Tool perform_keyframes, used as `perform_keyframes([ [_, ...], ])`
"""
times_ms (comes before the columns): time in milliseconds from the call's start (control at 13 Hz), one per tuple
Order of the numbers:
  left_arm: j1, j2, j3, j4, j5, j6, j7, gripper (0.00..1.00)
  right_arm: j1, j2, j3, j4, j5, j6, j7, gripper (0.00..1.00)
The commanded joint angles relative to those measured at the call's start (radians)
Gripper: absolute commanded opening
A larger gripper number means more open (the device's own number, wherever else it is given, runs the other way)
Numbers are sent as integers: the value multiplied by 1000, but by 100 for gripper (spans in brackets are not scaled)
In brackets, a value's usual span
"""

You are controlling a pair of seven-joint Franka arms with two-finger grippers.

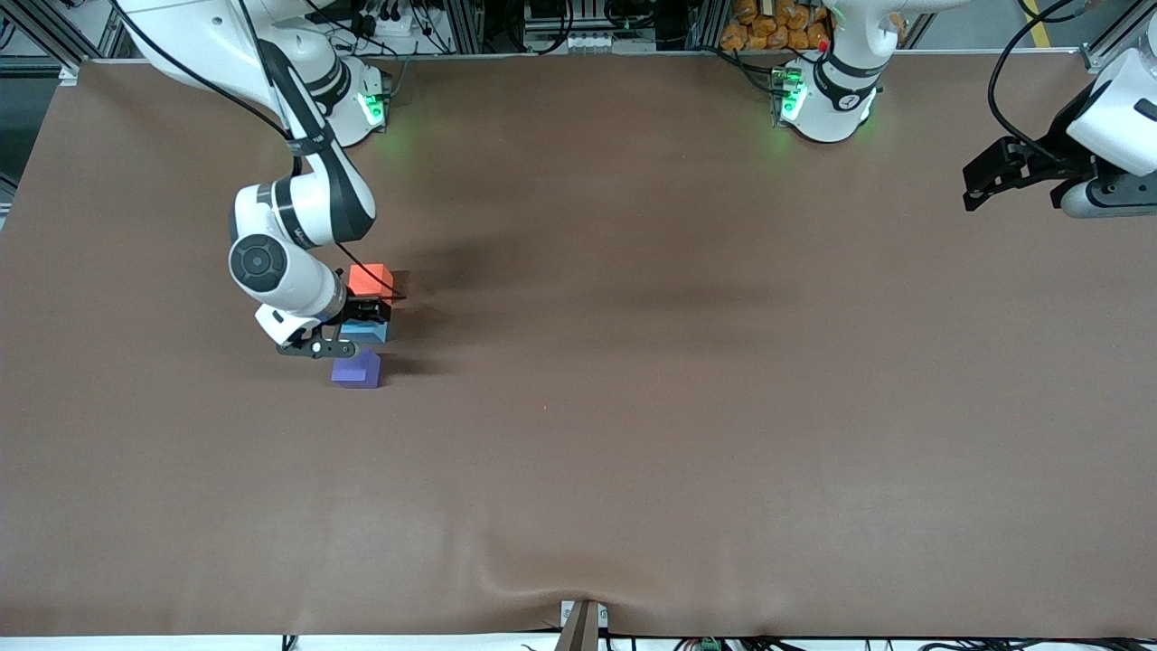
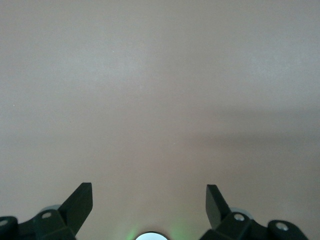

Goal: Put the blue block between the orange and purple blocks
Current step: 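Lower the blue cube onto the table and open the right gripper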

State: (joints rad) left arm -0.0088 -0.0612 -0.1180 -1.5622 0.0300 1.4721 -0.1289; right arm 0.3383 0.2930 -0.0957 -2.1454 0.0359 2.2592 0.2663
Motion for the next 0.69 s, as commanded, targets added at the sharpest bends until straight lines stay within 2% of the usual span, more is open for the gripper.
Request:
perform_keyframes([
  [0,6,-8,-8,-6,-1,10,6,100,2,-2,2,190,18,-215,24,100],
  [231,13,-9,-6,1,-2,7,5,100,-7,2,-1,457,30,-484,5,100],
  [462,18,-14,1,16,8,-6,-5,100,-80,5,-2,678,25,-654,1,100],
  [615,18,-14,6,16,7,-6,-3,100,-88,9,-4,824,3,-752,-12,100],
])
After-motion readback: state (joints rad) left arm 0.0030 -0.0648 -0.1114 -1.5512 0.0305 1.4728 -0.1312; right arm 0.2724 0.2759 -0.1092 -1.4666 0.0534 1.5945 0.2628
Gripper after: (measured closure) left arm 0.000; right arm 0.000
